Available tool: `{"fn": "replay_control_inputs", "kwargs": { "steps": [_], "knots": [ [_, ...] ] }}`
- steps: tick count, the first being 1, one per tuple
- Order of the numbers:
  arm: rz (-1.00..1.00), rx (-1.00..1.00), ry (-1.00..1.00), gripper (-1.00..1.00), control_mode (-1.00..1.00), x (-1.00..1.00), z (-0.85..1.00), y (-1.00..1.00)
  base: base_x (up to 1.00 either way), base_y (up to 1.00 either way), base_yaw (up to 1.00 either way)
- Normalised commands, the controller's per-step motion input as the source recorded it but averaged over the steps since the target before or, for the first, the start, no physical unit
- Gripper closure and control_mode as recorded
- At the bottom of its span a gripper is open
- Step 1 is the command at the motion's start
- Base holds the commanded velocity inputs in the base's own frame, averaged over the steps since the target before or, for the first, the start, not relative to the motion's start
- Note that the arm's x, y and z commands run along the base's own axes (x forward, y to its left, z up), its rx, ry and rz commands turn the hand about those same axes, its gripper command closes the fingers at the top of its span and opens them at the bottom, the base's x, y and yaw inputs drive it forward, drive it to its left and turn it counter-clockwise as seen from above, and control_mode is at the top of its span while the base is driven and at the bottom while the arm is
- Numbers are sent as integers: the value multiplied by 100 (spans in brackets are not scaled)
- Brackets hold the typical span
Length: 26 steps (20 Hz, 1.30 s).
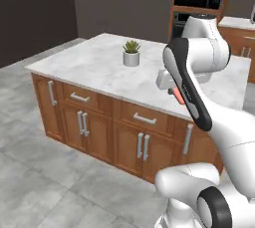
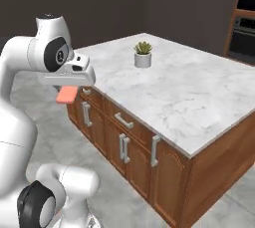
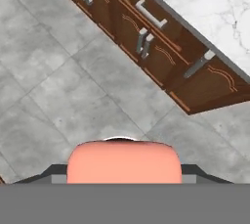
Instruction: Pick up the bar soap and bar soap from the sink, and place them back in the cabinet, and close the cabinet doors.
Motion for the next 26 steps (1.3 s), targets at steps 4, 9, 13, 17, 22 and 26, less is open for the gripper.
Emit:
{"fn": "replay_control_inputs", "kwargs": {
  "steps": [4,9,13,17,22,26],
  "knots": [
    [0,0,0,100,100,0,0,0,0,0,-69],
    [0,0,0,100,100,0,0,0,0,0,-67],
    [0,0,0,100,100,0,0,0,0,0,-65],
    [0,0,0,100,100,0,0,0,0,0,-60],
    [0,0,0,100,100,0,0,0,0,0,-59],
    [0,0,0,100,100,0,0,0,0,0,-58]
  ]
}}
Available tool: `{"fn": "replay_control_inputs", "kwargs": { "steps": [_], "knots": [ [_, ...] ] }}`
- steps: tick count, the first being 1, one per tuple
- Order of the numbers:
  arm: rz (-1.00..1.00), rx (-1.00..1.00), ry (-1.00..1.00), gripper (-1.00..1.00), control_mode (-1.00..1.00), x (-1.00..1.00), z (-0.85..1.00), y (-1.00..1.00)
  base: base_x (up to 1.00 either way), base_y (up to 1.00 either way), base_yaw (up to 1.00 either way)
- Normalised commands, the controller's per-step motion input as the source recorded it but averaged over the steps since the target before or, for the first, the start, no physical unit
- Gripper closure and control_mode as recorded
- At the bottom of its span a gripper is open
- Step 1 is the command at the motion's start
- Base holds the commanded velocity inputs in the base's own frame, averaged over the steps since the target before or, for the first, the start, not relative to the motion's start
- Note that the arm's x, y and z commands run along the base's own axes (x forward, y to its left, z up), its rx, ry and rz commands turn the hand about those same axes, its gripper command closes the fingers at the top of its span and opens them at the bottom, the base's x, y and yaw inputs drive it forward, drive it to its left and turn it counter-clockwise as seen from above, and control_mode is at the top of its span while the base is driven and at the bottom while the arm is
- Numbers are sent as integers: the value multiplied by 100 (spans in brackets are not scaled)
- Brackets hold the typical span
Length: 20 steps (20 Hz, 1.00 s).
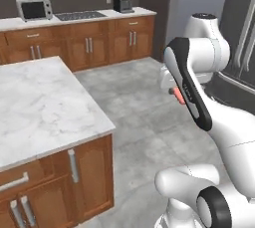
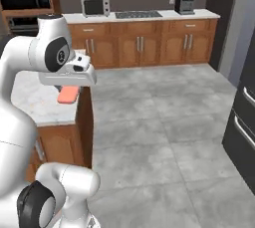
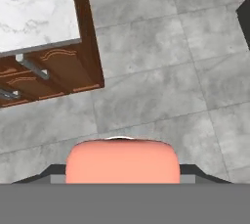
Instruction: Pick up the bar soap and bar soap from the sink, and place them back in the cabinet, and close the cabinet doors.
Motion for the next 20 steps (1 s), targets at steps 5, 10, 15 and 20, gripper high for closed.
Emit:
{"fn": "replay_control_inputs", "kwargs": {
  "steps": [5,10,15,20],
  "knots": [
    [0,0,0,100,100,0,0,0,0,0,-57],
    [0,0,0,100,100,0,0,0,0,0,-57],
    [0,0,0,100,100,0,0,0,0,0,-57],
    [0,0,0,100,100,0,0,0,0,0,-55]
  ]
}}
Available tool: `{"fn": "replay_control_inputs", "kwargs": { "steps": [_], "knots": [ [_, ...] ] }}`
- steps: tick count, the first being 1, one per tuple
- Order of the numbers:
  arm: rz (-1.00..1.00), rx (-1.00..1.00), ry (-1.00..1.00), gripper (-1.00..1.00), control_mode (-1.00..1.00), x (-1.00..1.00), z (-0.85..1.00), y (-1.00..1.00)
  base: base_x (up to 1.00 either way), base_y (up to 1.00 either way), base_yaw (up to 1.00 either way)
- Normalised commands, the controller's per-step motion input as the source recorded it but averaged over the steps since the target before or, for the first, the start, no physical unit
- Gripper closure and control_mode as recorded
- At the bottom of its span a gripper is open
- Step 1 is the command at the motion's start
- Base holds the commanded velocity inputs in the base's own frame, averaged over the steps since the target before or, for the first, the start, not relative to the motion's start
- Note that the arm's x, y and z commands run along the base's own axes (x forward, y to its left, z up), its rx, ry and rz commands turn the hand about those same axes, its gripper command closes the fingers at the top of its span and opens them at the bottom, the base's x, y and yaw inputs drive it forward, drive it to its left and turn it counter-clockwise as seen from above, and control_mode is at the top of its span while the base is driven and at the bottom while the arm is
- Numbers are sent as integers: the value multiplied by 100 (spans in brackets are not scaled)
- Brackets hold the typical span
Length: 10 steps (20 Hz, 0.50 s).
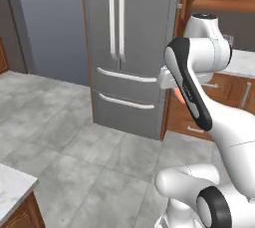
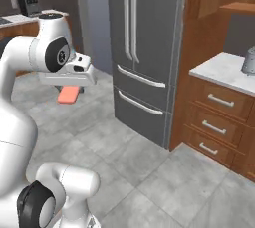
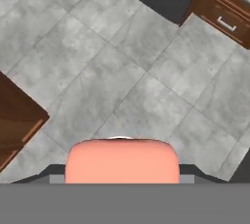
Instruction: Pick up the bar soap and bar soap from the sink, and place them back in the cabinet, and close the cabinet doors.
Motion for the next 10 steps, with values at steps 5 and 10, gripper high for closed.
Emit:
{"fn": "replay_control_inputs", "kwargs": {
  "steps": [5,10],
  "knots": [
    [0,0,0,100,100,0,0,0,1,0,-51],
    [0,0,0,100,100,0,0,0,6,0,-44]
  ]
}}
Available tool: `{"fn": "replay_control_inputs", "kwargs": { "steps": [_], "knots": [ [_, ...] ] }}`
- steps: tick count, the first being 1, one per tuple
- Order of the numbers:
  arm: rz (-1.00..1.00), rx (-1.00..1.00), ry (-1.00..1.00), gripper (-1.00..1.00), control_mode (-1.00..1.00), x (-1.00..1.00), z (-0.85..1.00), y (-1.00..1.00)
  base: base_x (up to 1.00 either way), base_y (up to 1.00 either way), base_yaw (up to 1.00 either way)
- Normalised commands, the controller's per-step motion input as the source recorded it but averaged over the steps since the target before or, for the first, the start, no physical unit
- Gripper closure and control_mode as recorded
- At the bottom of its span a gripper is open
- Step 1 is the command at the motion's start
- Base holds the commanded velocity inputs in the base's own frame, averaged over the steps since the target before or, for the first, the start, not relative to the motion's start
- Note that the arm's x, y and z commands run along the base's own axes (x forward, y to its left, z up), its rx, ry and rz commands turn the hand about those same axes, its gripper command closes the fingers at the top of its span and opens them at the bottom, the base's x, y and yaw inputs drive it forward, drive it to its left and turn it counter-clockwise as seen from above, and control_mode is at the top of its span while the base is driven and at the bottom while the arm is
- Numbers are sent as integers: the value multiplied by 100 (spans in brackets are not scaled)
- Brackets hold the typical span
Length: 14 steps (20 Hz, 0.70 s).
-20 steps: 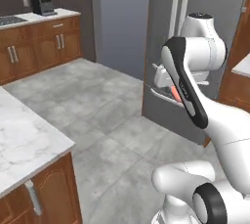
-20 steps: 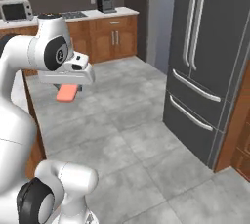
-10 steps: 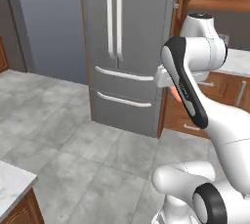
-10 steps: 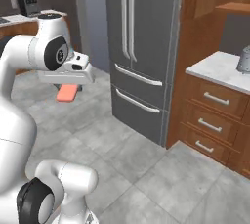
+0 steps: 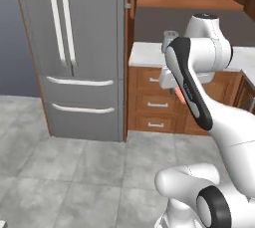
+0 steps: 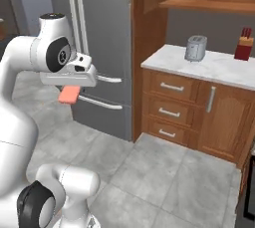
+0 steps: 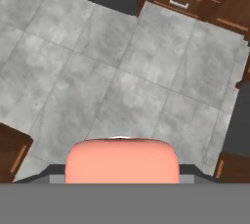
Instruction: Pick up the bar soap and bar soap from the sink, and place them back in the cabinet, and close the cabinet doors.
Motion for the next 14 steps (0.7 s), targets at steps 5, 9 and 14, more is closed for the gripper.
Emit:
{"fn": "replay_control_inputs", "kwargs": {
  "steps": [5,9,14],
  "knots": [
    [0,0,0,100,100,0,0,0,2,0,-40],
    [0,0,0,100,100,0,0,0,13,0,-22],
    [0,0,0,100,100,0,0,0,11,-2,-25]
  ]
}}
